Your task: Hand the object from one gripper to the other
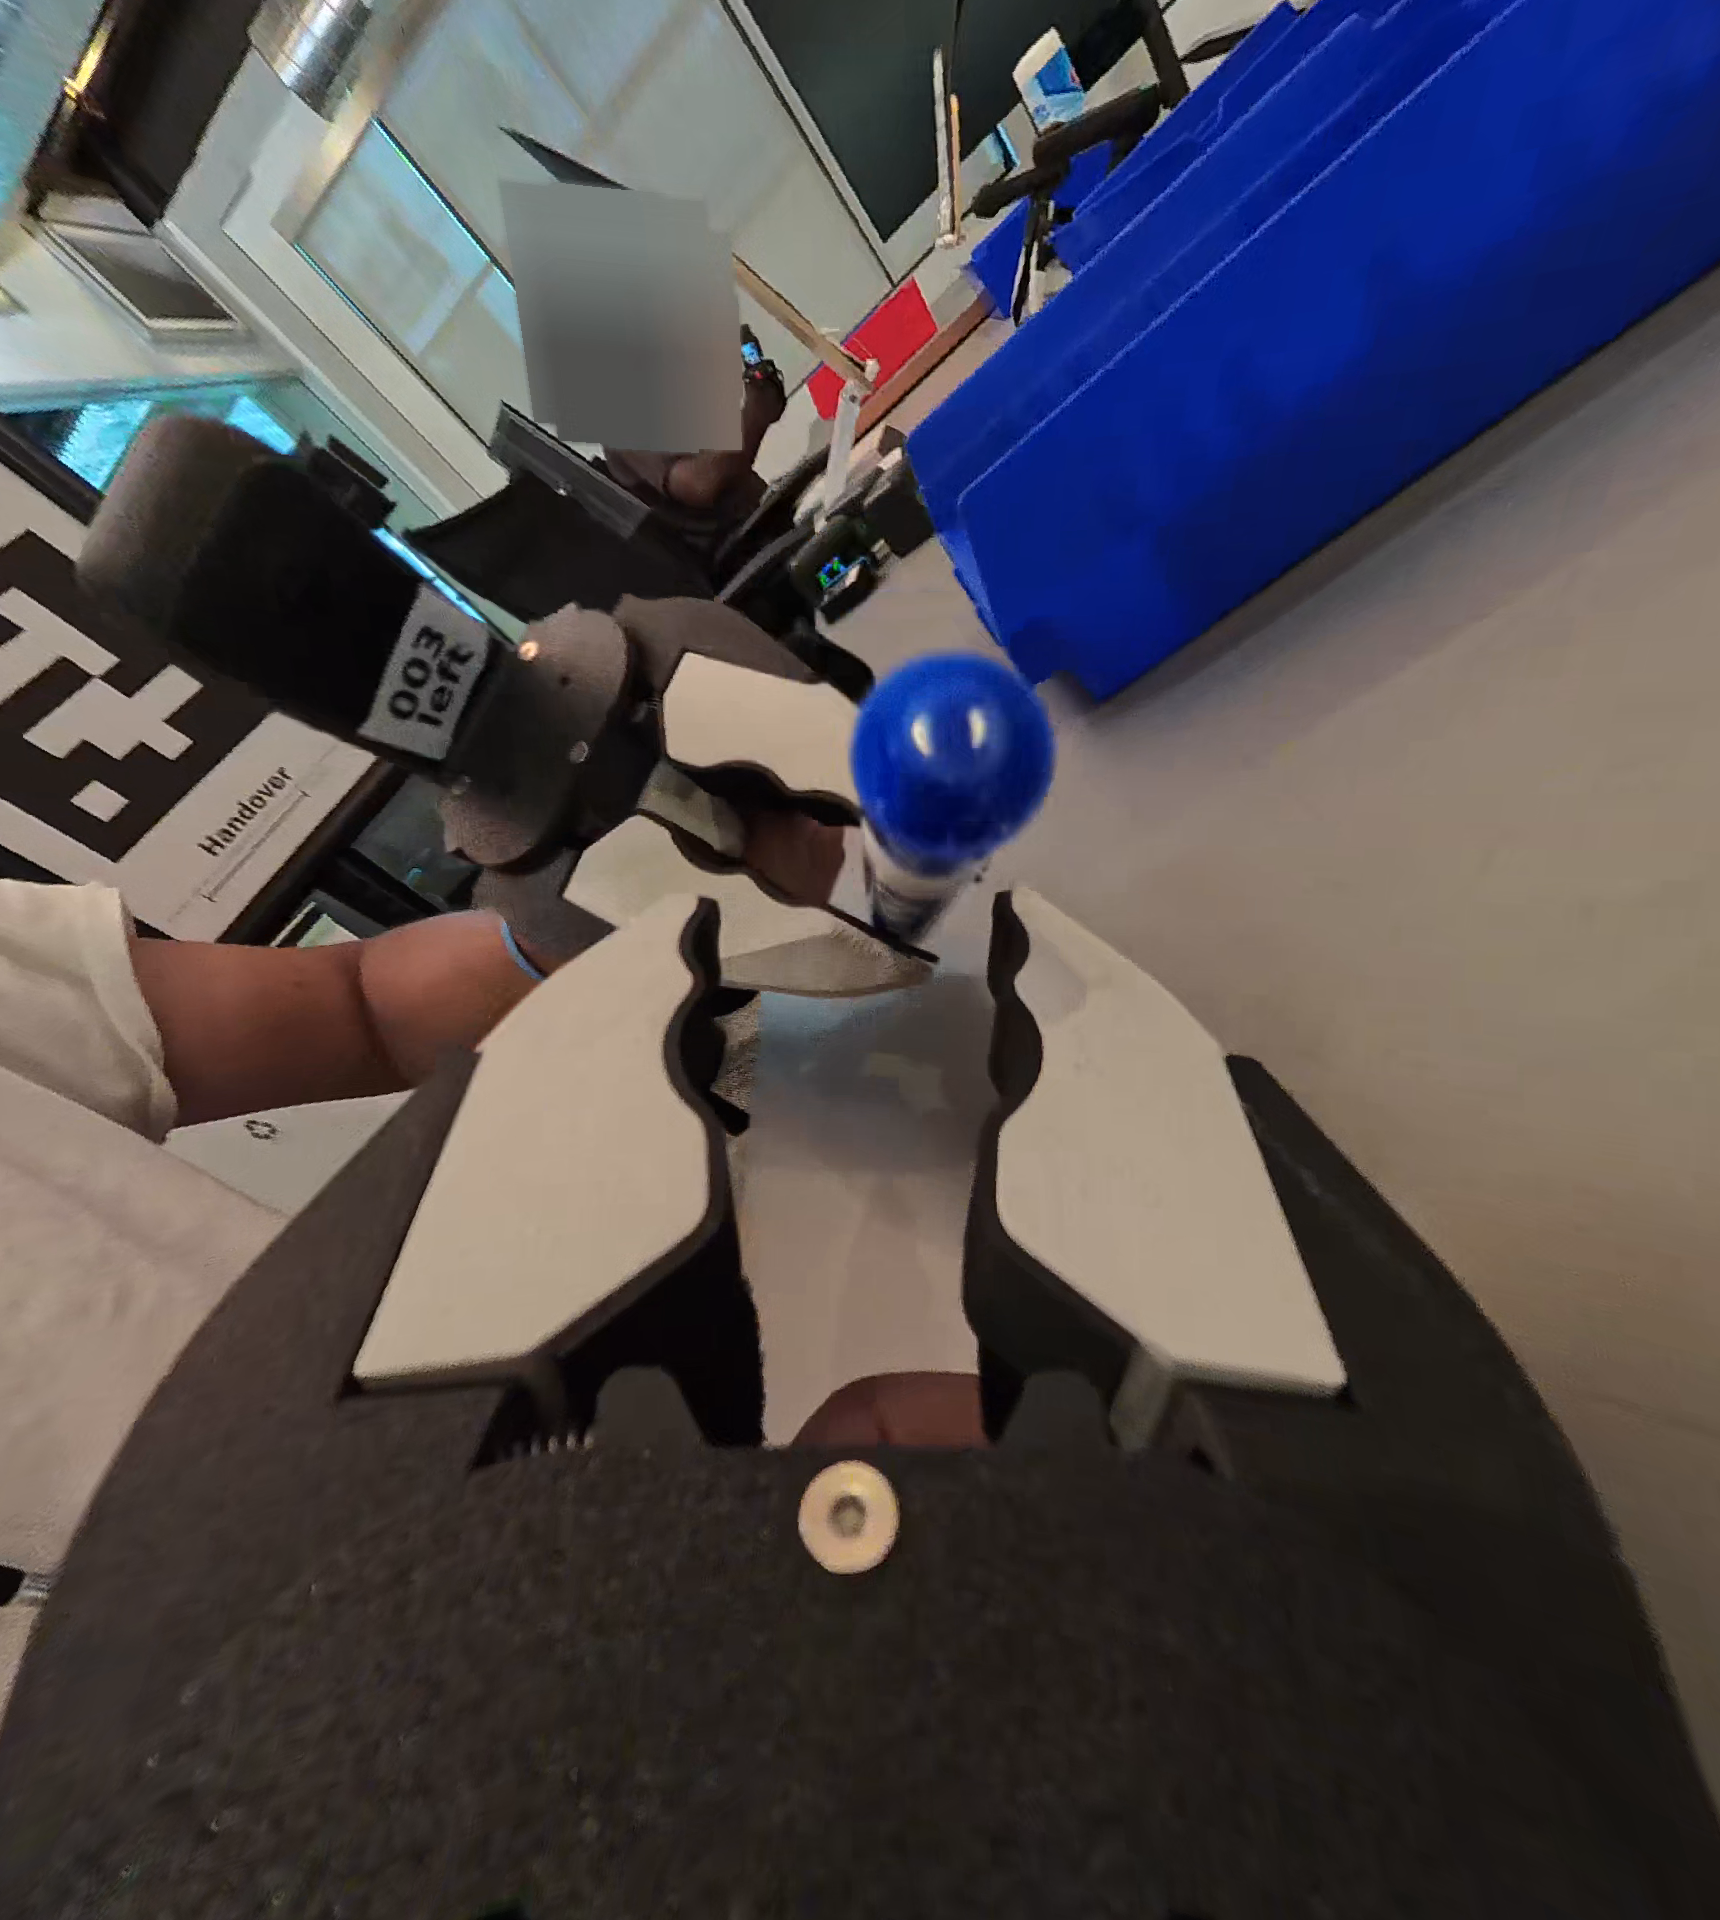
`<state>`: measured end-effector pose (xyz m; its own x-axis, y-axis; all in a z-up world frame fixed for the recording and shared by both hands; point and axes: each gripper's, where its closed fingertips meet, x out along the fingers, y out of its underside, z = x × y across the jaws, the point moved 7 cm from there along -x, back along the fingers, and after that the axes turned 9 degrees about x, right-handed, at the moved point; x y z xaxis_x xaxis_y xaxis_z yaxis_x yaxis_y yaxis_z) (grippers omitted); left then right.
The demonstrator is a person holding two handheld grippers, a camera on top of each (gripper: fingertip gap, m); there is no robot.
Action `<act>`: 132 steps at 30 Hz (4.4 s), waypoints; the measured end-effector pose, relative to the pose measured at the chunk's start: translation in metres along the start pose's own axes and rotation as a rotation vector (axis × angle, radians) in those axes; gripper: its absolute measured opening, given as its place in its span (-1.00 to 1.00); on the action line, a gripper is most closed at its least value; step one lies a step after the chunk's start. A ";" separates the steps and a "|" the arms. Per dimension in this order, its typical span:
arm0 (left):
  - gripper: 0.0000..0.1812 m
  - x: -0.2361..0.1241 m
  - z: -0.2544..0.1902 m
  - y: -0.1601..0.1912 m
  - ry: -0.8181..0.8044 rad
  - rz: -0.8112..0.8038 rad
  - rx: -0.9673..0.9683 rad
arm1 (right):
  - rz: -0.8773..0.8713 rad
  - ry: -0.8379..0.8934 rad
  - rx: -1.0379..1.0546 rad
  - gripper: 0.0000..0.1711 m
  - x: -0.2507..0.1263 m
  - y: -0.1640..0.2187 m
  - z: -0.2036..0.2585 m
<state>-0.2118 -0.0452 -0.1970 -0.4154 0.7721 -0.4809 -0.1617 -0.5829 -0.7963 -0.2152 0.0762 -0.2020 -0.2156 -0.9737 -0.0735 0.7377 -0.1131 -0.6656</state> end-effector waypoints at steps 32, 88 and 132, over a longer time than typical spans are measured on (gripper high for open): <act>-0.50 -0.020 0.036 -0.024 0.151 -0.628 -0.840 | -0.591 -0.130 -0.267 -0.78 -0.036 -0.031 0.027; -0.51 -0.014 0.026 -0.016 -0.232 -0.073 -0.160 | -0.258 0.201 -0.395 -0.77 -0.017 -0.070 0.027; -0.79 -0.036 0.017 -0.028 -0.114 -0.158 -0.005 | -0.025 0.945 -1.593 -0.31 0.015 -0.009 0.022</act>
<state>-0.2073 -0.0607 -0.1518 -0.4837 0.8201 -0.3057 -0.2281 -0.4553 -0.8606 -0.2107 0.0585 -0.1804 -0.8708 -0.4911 -0.0204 -0.3759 0.6920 -0.6163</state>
